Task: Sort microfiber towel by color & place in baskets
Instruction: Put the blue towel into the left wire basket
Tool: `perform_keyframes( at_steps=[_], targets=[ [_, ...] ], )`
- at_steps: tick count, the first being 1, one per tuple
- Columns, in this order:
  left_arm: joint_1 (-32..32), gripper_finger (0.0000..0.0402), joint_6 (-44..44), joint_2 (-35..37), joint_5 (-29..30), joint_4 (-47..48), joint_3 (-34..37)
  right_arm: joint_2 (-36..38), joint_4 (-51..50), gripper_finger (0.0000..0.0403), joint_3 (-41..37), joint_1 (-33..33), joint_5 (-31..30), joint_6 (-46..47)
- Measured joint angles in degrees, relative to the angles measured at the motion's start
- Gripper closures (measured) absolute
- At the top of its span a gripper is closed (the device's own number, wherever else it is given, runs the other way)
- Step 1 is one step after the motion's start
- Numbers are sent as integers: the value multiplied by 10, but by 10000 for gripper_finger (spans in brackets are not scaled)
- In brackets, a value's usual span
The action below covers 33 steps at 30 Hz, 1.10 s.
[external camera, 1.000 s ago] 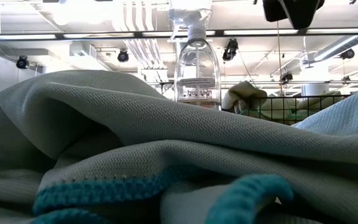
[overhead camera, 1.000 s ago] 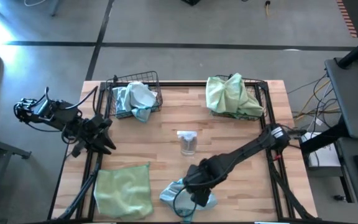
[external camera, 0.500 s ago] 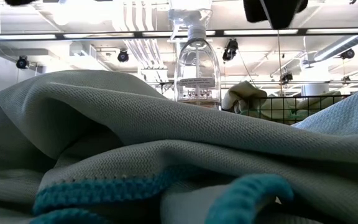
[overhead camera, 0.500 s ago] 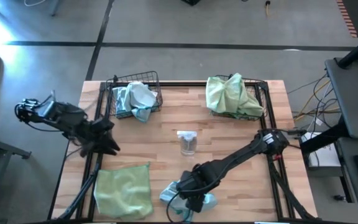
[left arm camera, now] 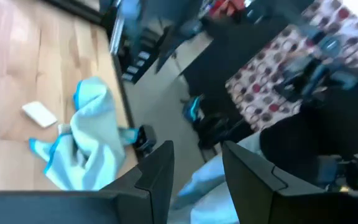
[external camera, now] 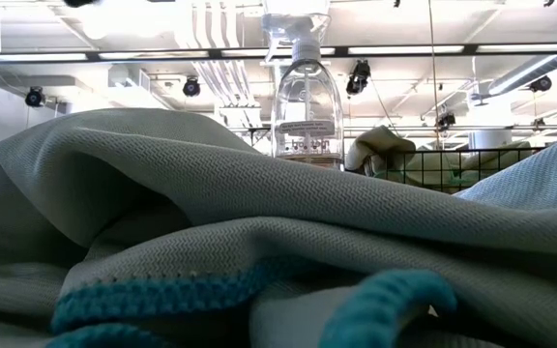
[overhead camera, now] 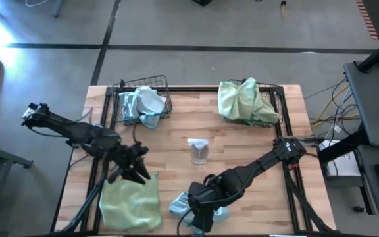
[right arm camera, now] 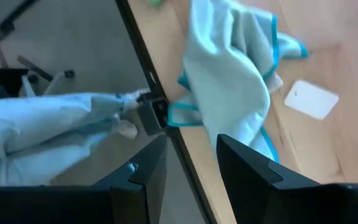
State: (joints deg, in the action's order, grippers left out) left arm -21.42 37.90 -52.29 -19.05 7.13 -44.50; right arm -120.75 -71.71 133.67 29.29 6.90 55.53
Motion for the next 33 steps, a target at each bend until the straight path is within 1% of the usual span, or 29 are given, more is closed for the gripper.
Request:
perform_keyframes(
  at_steps=[2, 6, 8, 12, 18, 21, 23, 25, 30, 33],
  targets=[
    [-5, 280, -11, -30, -1, -1, 0, 0, 0, 268, 12, 3, -10, 0],
    [-20, 280, -28, -83, -34, -21, -4, 3, 8, 268, 13, 5, -11, 0],
    [-29, 280, -28, -107, -32, -25, -4, 3, 8, 268, 13, 5, -11, 6],
    [-45, 280, -20, -158, 12, -21, -4, 3, 8, 268, 13, 7, -11, 22],
    [-46, 280, -25, -238, 22, -31, -4, 3, 8, 268, 13, 12, -10, 38],
    [-46, 280, -24, -278, 58, -36, -9, 4, 8, 268, 13, 12, -10, 40],
    [-45, 280, -23, -305, 83, -37, -19, 4, 7, 268, 13, 13, -10, 41],
    [-45, 280, -24, -331, 95, -37, -35, 4, 7, 268, 13, 13, -10, 41],
    [-45, 280, -69, -396, 96, -40, -93, 4, 3, 268, 13, 13, -10, 41],
    [-45, 280, -87, -434, 95, -24, -132, 4, 2, 268, 13, 14, -10, 41]
  ],
)
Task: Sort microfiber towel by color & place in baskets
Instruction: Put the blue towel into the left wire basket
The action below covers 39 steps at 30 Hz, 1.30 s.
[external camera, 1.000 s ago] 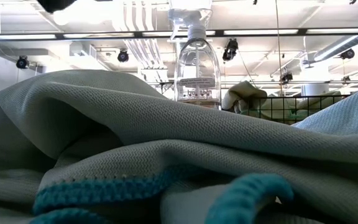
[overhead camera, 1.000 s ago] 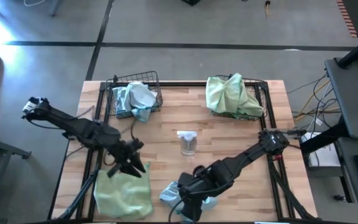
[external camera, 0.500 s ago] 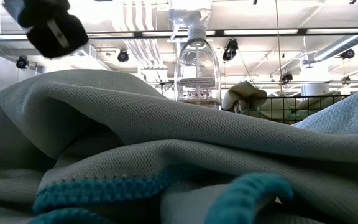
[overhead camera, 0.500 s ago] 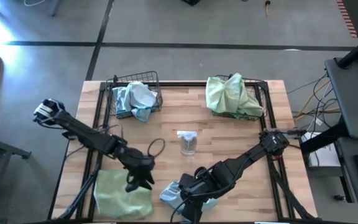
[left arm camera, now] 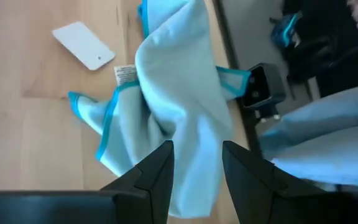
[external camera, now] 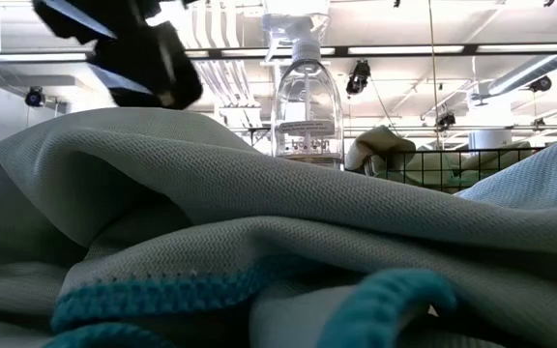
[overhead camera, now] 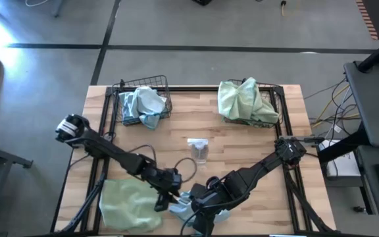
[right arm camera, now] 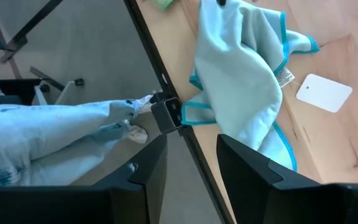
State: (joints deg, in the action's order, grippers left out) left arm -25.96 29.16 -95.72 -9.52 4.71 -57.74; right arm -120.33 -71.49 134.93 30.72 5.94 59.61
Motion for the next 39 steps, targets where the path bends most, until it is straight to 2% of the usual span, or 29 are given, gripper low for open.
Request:
perform_keyframes(
  at_steps=[6, 11, 31, 39],
  targets=[
    [0, 280, -37, -68, -16, 85, -73, 0, -4, 268, 0, 4, 4, 0],
    [-5, 280, -48, -108, -20, 107, -107, 0, -7, 268, 0, 10, 5, 0],
    [-7, 280, -26, -170, -21, 98, -135, 0, -15, 268, 0, 52, 5, 40],
    [-8, 311, -2, -172, -16, 99, -131, 0, -16, 268, 0, 54, 0, 44]
  ],
)
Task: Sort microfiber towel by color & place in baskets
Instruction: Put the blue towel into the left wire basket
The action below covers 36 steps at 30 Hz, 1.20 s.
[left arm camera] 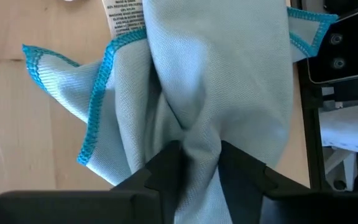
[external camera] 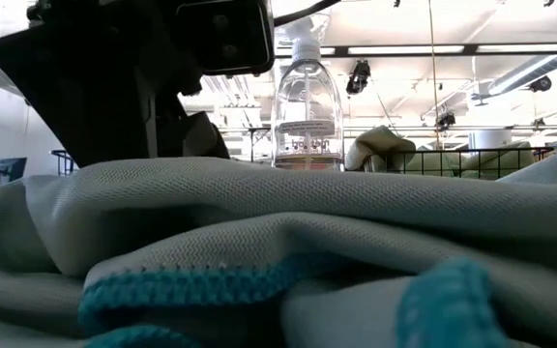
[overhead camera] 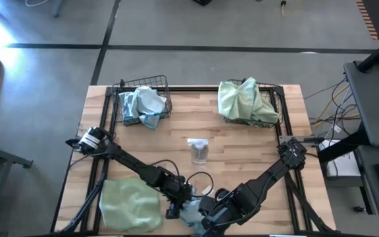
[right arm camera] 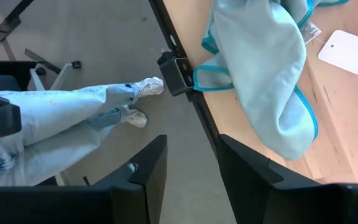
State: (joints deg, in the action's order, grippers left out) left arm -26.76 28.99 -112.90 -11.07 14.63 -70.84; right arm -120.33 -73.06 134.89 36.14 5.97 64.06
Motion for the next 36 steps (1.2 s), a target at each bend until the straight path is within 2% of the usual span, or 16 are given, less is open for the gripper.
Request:
perform_keyframes(
  at_steps=[10, 17, 28, 32, 36],
  targets=[
    [-2, 396, 1, 1, 0, 0, -1, 0, 0, 268, 0, 0, -1, 1],
    [-2, 398, 21, 1, 0, 0, -1, 0, 0, 268, 0, 0, -1, 1],
    [-1, 400, 48, 2, -37, 5, -1, 0, 0, 268, 0, 0, -2, 5],
    [-2, 400, 47, 2, -62, 20, -25, 0, 0, 268, 0, 0, -2, 6],
    [-3, 400, 18, 3, -64, 74, -79, 0, 0, 268, 0, 0, -2, 5]
  ],
)
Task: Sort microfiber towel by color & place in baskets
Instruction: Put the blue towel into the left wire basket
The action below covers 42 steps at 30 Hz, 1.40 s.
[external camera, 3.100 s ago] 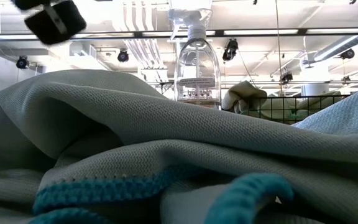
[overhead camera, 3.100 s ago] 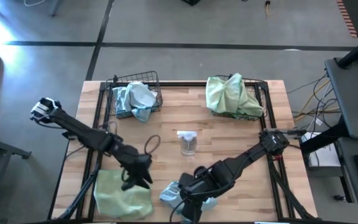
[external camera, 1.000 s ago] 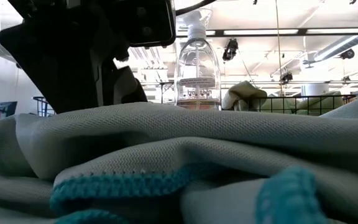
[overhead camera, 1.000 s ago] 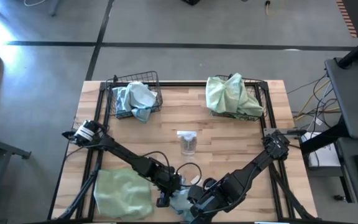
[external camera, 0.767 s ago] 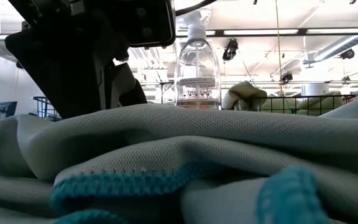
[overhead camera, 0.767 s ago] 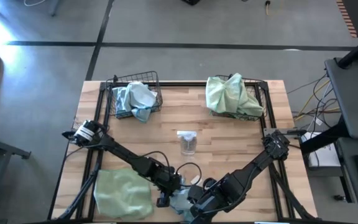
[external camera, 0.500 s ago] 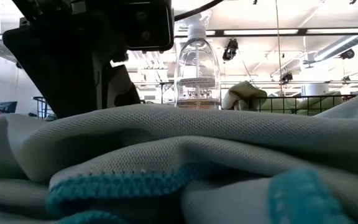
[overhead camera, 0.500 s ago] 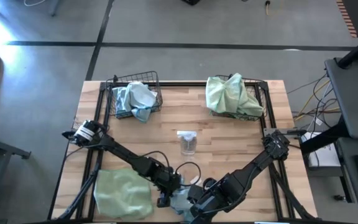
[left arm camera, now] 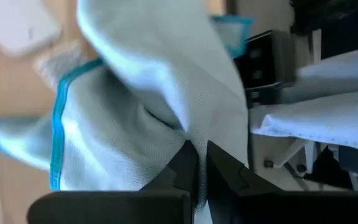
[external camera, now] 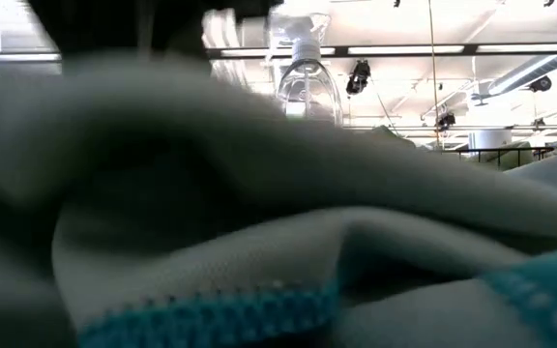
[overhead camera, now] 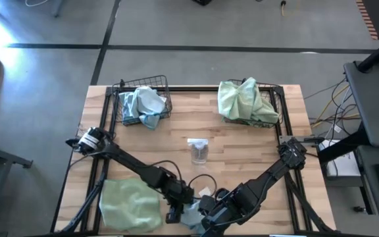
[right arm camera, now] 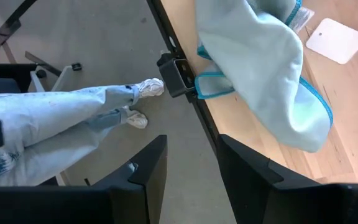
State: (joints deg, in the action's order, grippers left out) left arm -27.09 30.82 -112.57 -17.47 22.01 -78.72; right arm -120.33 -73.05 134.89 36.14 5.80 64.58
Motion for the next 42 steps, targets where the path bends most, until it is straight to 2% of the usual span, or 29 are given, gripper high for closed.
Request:
perform_keyframes(
  at_steps=[4, 12, 18, 27, 32, 42],
  targets=[
    [-3, 400, -51, 0, 11, 92, -77, 0, 0, 268, 0, 0, 0, -2],
    [-8, 400, -122, 0, 136, 326, -238, 2, 0, 268, 0, 4, -1, -22],
    [-11, 400, -125, 0, 226, 500, -341, 2, 1, 268, 0, 6, -4, -31],
    [-14, 400, -94, 1, 351, 678, -497, 0, -1, 268, 0, 7, 2, -52],
    [-17, 400, -98, 21, 383, 679, -562, 0, -2, 268, 0, 8, 0, -52],
    [-20, 400, -78, 144, 528, 681, -542, 0, -5, 268, 0, 7, 0, -52]
  ],
)
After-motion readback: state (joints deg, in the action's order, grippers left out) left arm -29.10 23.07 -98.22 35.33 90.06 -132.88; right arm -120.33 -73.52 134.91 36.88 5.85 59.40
